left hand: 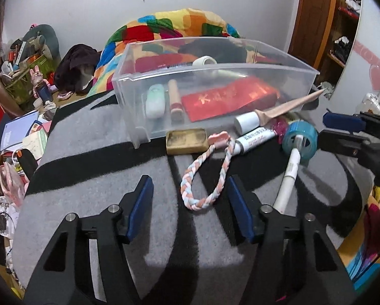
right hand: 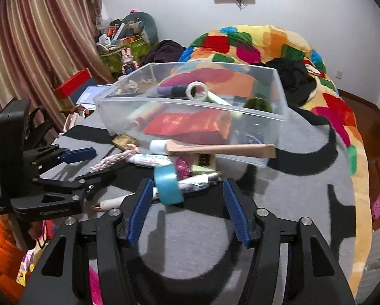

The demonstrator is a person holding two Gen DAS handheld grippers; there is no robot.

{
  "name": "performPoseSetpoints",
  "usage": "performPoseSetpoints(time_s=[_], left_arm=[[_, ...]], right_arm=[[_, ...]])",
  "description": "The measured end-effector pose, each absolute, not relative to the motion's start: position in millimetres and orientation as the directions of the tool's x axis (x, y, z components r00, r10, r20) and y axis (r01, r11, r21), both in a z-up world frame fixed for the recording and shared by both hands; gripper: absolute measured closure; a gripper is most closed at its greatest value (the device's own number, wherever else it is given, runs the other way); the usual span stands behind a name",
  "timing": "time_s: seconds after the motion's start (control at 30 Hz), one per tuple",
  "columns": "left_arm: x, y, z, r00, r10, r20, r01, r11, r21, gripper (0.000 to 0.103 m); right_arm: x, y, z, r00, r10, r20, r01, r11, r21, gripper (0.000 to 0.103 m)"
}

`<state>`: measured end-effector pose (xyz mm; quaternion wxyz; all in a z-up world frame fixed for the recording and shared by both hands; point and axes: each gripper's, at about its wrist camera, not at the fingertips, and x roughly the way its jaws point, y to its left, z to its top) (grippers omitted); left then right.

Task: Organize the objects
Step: 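Open both tools and withdraw them from the bin, then grasp the blue tape roll with the right tool while the left tool grasps the white pen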

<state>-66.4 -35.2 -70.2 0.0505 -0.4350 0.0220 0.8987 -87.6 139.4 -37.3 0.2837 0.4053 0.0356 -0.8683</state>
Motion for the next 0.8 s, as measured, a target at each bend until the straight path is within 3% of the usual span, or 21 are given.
performPoseSetpoints(time_s=[0.23,0.27,0.3,0.37,0.8], left_arm=[[-65.8,-31.8,-70.0,-0.641,0.085,-0.763,-0.119,-0.993,-0.011,0.081],[-64.0,-31.6,-69.5,-0.645,0.081,-0.760,-0.115,-0.993,-0.008,0.090],[-63.5,-32.6,-68.7,-0.649,0.075,-0.757,-0.109,-0.994,-0.006,0.093],[-60.8,-35.5,-66.4,-0.660,0.081,-0.747,-0.103,-0.995,-0.017,0.096],[-43.9,-39.9,-26.8,-0.731,0.111,-0.674,-0.106,-0.993,-0.049,0.097]], right_arm=[[-84.3,120.1,-35.8,-0.498,-0.475,-0.725,0.568,-0.811,0.142,0.070],[-84.6,117.1,-37.3,-0.492,-0.476,-0.729,0.574,-0.807,0.139,0.076],[-85.1,115.6,-38.5,-0.488,-0.474,-0.733,0.576,-0.806,0.138,0.080],[-86.2,113.4,-41.4,-0.486,-0.468,-0.738,0.576,-0.806,0.132,0.086],[-78.0,124.7,-19.2,-0.505,-0.534,-0.678,0.595,-0.785,0.176,0.086]])
